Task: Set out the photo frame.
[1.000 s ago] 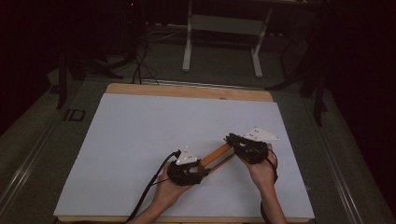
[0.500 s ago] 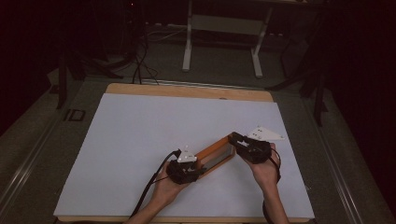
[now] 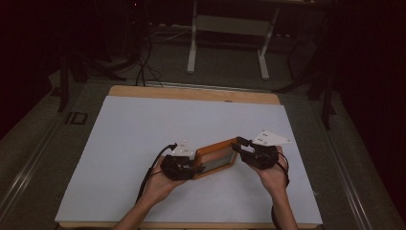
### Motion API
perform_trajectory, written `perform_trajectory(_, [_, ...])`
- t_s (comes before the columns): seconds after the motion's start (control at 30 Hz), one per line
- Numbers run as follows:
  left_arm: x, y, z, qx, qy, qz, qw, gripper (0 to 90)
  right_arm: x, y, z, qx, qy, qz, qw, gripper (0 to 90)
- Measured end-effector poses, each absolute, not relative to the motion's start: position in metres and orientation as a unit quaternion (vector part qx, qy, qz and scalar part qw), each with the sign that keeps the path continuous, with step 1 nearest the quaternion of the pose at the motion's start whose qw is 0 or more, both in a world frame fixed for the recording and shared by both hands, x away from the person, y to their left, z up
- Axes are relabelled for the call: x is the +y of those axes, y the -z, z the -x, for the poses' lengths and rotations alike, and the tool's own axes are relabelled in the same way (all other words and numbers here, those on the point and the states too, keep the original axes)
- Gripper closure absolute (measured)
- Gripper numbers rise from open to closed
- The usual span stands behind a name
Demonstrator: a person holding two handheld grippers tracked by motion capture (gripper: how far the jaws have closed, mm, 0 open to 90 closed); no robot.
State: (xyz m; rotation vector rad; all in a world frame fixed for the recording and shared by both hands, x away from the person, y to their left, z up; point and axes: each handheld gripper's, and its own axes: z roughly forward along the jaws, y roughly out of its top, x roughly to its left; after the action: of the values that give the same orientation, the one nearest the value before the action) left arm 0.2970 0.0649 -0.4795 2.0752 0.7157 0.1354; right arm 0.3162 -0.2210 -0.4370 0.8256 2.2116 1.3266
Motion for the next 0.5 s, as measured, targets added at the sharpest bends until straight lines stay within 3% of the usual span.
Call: perform_trajectory(0.5, [0.099, 0.446, -0.299, 0.257, -0.051, -0.815, 0.516, 69.2, -0.207, 0.433, -0.314, 0.814, -0.508, -0.234, 0.158, 47.7])
